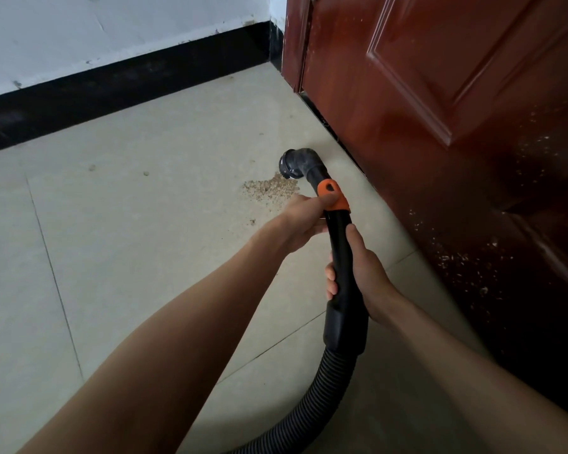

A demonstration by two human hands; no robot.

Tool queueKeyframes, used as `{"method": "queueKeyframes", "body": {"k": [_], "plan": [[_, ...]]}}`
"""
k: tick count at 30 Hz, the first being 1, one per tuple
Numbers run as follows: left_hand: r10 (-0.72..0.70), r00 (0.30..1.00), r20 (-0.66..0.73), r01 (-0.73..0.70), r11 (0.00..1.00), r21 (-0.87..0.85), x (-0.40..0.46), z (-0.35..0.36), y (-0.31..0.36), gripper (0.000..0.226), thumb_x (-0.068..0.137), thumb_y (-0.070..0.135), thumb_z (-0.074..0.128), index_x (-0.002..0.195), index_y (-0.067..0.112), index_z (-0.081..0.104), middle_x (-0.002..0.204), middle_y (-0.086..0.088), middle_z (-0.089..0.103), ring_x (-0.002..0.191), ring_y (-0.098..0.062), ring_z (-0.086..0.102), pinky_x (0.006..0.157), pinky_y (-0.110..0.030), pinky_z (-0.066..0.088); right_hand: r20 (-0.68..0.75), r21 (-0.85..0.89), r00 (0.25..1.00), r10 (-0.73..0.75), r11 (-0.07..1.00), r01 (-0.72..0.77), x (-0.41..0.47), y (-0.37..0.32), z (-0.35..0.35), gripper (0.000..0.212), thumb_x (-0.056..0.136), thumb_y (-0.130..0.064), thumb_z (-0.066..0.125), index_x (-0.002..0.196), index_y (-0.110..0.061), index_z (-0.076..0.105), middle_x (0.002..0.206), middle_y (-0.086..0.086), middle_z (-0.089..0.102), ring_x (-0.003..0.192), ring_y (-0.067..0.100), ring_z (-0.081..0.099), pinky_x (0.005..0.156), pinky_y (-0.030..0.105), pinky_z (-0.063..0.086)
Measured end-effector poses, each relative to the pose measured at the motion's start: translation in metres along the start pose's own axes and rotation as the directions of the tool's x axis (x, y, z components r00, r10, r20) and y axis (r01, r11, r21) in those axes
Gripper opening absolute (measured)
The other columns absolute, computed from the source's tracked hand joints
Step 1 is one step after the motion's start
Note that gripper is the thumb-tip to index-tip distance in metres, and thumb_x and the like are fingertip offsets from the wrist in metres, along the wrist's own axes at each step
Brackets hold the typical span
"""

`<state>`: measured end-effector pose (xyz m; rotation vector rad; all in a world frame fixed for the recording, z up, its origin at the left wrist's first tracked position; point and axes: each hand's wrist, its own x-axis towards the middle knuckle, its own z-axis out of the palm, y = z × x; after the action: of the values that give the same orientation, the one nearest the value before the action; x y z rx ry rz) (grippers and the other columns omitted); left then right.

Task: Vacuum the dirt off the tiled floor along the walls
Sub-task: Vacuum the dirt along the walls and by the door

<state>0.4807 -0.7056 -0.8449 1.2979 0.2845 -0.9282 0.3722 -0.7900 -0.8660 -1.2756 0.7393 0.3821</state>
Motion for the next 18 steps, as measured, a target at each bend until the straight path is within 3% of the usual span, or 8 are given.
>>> {"method": "queueKeyframes", "body": {"k": [3, 11, 18], "plan": [[-0.013, 1.0, 0.025, 0.013, 1.0, 0.015, -0.012, 0.0, -0.009, 0.035, 0.096, 0.017, 0.054, 0.118, -0.011, 0.051, 0.089, -0.013, 0.065, 0.069, -0.016, 0.064, 0.053, -0.019, 0.053, 0.014, -0.037, 1.0, 0.013, 0.999, -0.013, -0.014, 0.007, -0.002, 0.074, 0.098, -0.062, 0.029, 0.047, -0.014, 0.055, 0.053, 0.012, 0.052, 0.043, 0.023, 0.051, 0.049, 0.03, 0.047], [-0.062, 0.996, 0.065, 0.057, 0.995, 0.085, -0.037, 0.02, -0.042, 0.044, 0.096, 0.019, 0.055, 0.125, -0.013, 0.045, 0.118, -0.023, 0.061, 0.08, -0.019, 0.064, 0.065, -0.02, 0.055, 0.002, 0.033, 0.999, 0.052, 0.998, -0.052, -0.054, 0.039, -0.022, 0.062, 0.098, -0.061, 0.029, 0.071, -0.008, 0.048, 0.054, 0.009, 0.05, 0.041, 0.021, 0.047, 0.045, 0.029, 0.044], [-0.065, 0.996, 0.063, 0.054, 0.986, 0.16, -0.035, 0.036, -0.045, 0.04, 0.095, 0.021, 0.056, 0.12, -0.009, 0.049, 0.106, -0.017, 0.062, 0.073, -0.016, 0.063, 0.062, -0.018, 0.054, -0.02, 0.119, 0.998, 0.061, 0.991, -0.058, -0.055, 0.046, -0.031, 0.059, 0.096, -0.063, 0.034, 0.072, -0.013, 0.051, 0.054, 0.007, 0.049, 0.04, 0.02, 0.046, 0.044, 0.027, 0.045]]}}
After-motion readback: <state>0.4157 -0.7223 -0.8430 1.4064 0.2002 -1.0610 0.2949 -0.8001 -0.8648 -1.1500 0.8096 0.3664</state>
